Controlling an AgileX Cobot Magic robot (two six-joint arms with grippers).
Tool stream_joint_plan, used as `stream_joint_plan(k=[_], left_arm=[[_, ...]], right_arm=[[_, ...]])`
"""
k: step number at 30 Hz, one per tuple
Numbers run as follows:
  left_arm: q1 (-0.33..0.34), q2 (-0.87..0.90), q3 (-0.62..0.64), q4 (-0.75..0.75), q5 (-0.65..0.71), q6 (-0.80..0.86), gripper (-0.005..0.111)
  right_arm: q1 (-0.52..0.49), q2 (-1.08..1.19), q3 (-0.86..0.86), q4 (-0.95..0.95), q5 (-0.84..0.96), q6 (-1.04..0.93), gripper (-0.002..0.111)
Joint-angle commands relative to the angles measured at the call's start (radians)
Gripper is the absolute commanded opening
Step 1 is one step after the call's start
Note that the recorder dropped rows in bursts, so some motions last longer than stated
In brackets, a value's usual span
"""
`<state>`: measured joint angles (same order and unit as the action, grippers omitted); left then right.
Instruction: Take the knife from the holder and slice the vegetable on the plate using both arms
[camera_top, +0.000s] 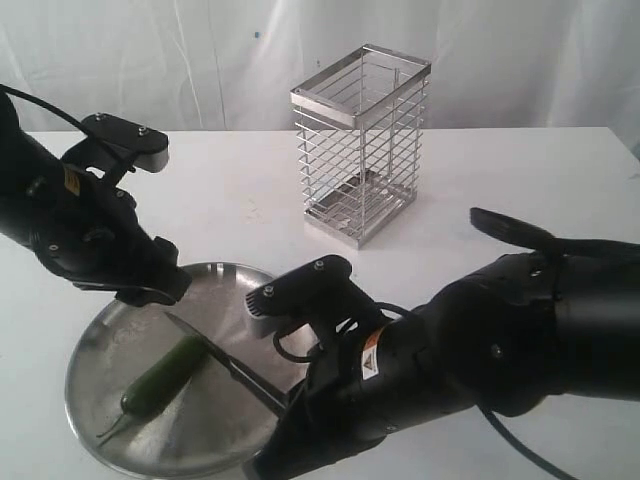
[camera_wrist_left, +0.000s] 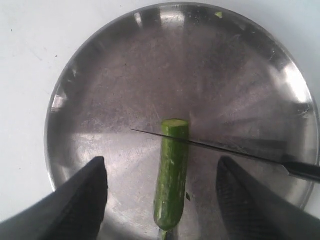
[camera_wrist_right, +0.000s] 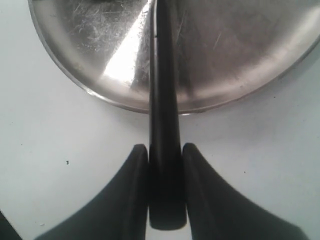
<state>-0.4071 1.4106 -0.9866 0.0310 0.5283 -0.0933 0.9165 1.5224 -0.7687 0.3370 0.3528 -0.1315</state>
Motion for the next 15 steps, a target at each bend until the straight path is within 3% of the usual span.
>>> stream_joint_plan(k=[1, 15], left_arm=[[0.001, -0.011, -0.002, -0.002, 0.027, -0.007, 0.066], [0.001, -0.011, -0.002, -0.002, 0.025, -0.007, 0.066]], right_arm=[[0.002, 0.005, 0.002, 0.003, -0.032, 0.004, 0.0], [0.002, 0.056, 0.002, 0.003, -0.046, 0.007, 0.0]])
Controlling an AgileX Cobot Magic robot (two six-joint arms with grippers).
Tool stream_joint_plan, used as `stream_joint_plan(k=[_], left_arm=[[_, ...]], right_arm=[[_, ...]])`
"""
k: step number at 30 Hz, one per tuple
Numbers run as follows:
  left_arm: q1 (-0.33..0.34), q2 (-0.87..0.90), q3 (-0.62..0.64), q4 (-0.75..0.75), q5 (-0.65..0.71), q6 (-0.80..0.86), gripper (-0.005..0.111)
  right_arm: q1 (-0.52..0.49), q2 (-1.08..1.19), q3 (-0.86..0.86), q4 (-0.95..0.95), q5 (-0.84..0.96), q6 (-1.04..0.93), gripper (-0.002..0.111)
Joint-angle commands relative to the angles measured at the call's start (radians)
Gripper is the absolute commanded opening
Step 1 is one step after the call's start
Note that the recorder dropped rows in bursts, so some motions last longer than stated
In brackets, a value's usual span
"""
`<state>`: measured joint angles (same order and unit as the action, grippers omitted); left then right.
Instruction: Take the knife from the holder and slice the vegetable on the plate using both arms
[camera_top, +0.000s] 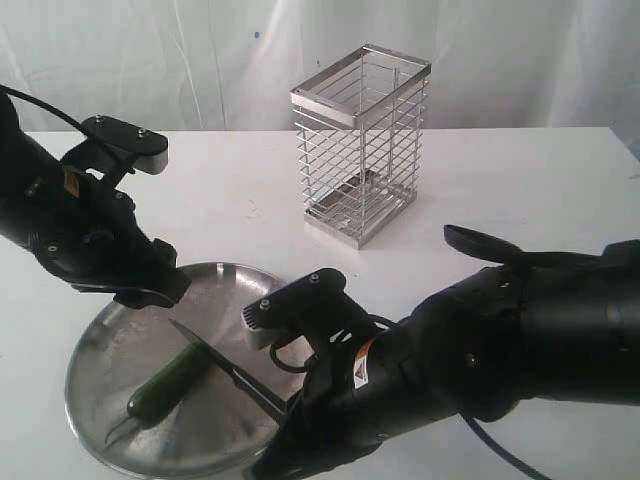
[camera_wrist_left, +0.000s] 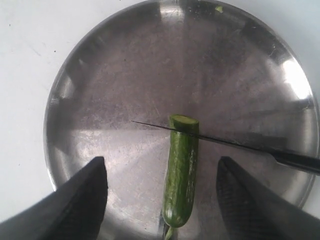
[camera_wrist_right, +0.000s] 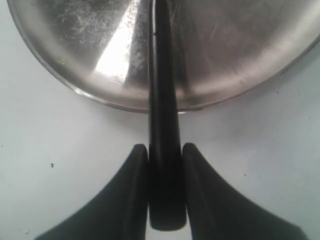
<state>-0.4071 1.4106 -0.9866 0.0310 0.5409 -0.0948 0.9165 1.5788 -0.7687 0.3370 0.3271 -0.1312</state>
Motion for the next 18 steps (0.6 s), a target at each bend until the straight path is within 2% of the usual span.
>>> stream_joint_plan(k=[1, 6, 9, 11, 15, 18], left_arm=[[0.001, -0.011, -0.002, -0.002, 0.012, -0.006, 0.066], [0.001, -0.011, -0.002, -0.002, 0.012, -0.006, 0.066], [0.001, -0.011, 0.011, -0.004, -0.005, -0.006, 0.061], [0.001, -0.011, 0.035, -0.004, -0.032, -0.006, 0.05], [0.001, -0.002, 0.103, -0.037, -0.139, -0.006, 0.019], [0.001, -0.001, 0.127, -0.084, -0.22, -0.006, 0.002]], right_arm=[[0.002, -0.001, 0.002, 0.003, -0.02, 0.006, 0.0], [0.002, -0.001, 0.002, 0.003, -0.02, 0.006, 0.0], [0.002, -0.001, 0.002, 0.003, -0.02, 0.006, 0.0], [0.002, -0.001, 0.002, 0.003, -0.017, 0.006, 0.0], [0.002, -0.001, 0.002, 0.003, -0.015, 0.006, 0.0], [0.002, -0.001, 0.002, 0.003, -0.009, 0.006, 0.0]])
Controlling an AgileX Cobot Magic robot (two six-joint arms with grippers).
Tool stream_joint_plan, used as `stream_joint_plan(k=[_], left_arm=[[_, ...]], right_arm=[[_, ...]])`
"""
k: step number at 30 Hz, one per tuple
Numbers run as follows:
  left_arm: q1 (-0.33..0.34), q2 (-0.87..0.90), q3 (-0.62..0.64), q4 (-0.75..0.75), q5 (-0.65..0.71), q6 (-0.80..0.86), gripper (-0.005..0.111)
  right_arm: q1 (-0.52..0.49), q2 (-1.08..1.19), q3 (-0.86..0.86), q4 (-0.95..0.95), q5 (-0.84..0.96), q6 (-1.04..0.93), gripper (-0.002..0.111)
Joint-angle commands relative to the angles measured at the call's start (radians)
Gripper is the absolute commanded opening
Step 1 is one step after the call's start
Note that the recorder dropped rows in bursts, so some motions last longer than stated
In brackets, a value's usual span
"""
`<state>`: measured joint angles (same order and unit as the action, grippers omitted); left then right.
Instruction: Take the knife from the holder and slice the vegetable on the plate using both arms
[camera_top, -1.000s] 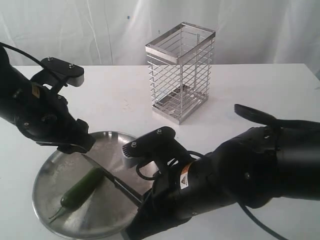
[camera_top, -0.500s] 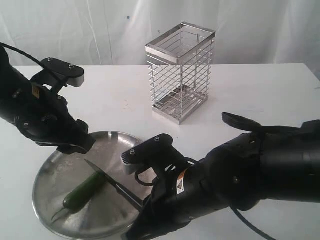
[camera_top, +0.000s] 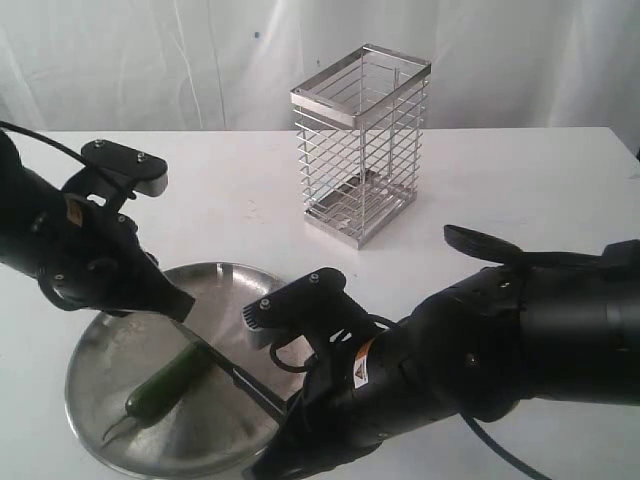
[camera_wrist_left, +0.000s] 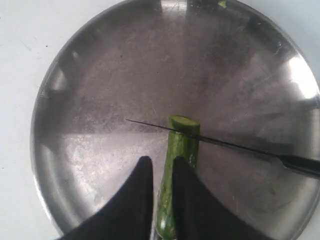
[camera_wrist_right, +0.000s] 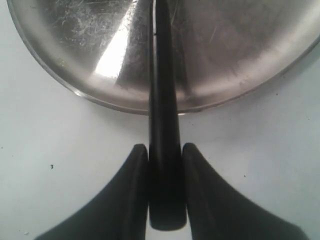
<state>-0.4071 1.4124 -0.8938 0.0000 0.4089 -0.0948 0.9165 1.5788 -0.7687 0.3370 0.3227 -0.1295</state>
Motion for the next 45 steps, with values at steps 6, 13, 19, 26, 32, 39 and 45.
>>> stream_joint_plan(k=[6, 13, 19, 26, 32, 39, 45], left_arm=[[0.001, -0.002, 0.036, -0.067, -0.126, -0.006, 0.0], [0.001, 0.06, 0.036, -0.067, -0.148, -0.006, 0.0], [0.001, 0.101, 0.036, -0.07, -0.177, -0.006, 0.0], [0.001, 0.101, 0.036, -0.07, -0.195, -0.006, 0.0], [0.001, 0.125, 0.036, -0.07, -0.206, -0.006, 0.0], [-0.002, 0.277, 0.036, -0.08, -0.242, -0.006, 0.0], [-0.002, 0.32, 0.036, -0.074, -0.268, -0.004, 0.0]], right_arm=[[0.002, -0.001, 0.002, 0.003, -0.002, 0.005, 0.0], [0.002, -0.001, 0.002, 0.003, -0.002, 0.005, 0.0], [0.002, -0.001, 0.002, 0.003, -0.002, 0.005, 0.0], [0.002, -0.001, 0.002, 0.003, -0.005, 0.005, 0.0], [0.002, -0.001, 0.002, 0.003, -0.003, 0.005, 0.0], [0.002, -0.001, 0.002, 0.003, 0.016, 0.005, 0.0], [0.002, -0.001, 0.002, 0.003, 0.011, 0.005, 0.0]])
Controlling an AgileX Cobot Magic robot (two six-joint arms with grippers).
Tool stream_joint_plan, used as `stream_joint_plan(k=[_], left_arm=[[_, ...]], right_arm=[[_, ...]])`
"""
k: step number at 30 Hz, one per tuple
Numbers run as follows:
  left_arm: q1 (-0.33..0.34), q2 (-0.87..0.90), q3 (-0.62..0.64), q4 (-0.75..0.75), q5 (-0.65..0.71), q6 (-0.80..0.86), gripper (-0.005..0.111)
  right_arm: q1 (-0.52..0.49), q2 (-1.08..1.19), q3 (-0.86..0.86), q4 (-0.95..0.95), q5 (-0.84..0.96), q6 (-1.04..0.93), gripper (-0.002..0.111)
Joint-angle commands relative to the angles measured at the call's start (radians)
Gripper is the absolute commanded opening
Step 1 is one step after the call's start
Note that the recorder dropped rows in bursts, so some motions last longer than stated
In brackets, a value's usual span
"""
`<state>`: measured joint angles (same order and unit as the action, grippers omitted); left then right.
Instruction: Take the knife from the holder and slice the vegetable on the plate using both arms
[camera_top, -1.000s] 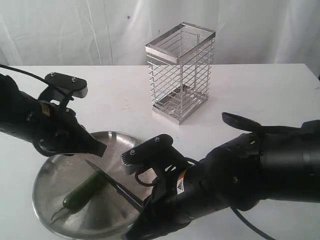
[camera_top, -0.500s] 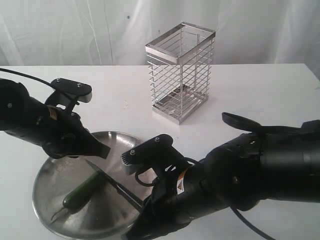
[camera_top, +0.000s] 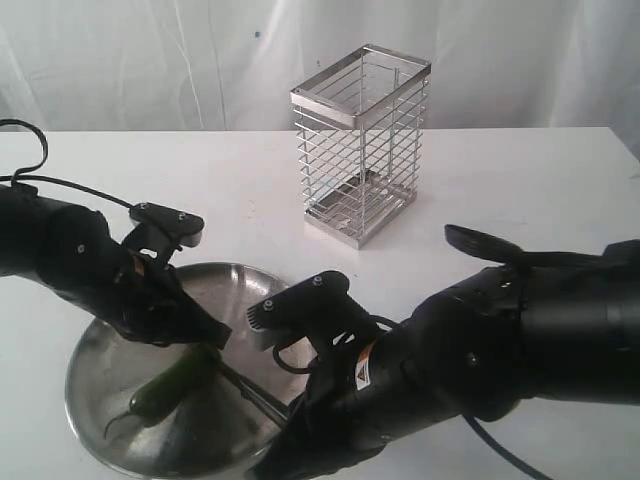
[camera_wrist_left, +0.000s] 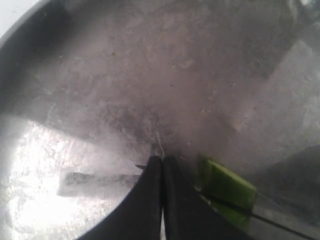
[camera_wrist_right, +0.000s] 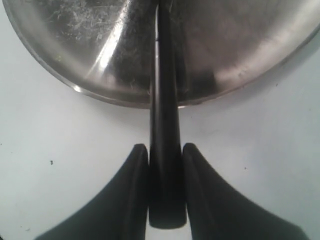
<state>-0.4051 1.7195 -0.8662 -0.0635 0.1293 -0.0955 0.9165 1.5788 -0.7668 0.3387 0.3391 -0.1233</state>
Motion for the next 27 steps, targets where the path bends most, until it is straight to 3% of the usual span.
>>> stream_joint_plan(k=[1, 7, 27], left_arm=[[-0.004, -0.004, 0.004, -0.011, 0.013, -0.003, 0.0], [-0.004, -0.136, 0.004, -0.011, 0.027, -0.003, 0.0], [-0.004, -0.106, 0.006, -0.017, 0.072, -0.003, 0.0]], right_arm=[[0.002, -0.001, 0.0, 0.002, -0.005, -0.002, 0.0], [0.002, 0.033, 0.0, 0.002, 0.015, -0.002, 0.0], [0.002, 0.055, 0.0, 0.002, -0.004, -0.002, 0.0]])
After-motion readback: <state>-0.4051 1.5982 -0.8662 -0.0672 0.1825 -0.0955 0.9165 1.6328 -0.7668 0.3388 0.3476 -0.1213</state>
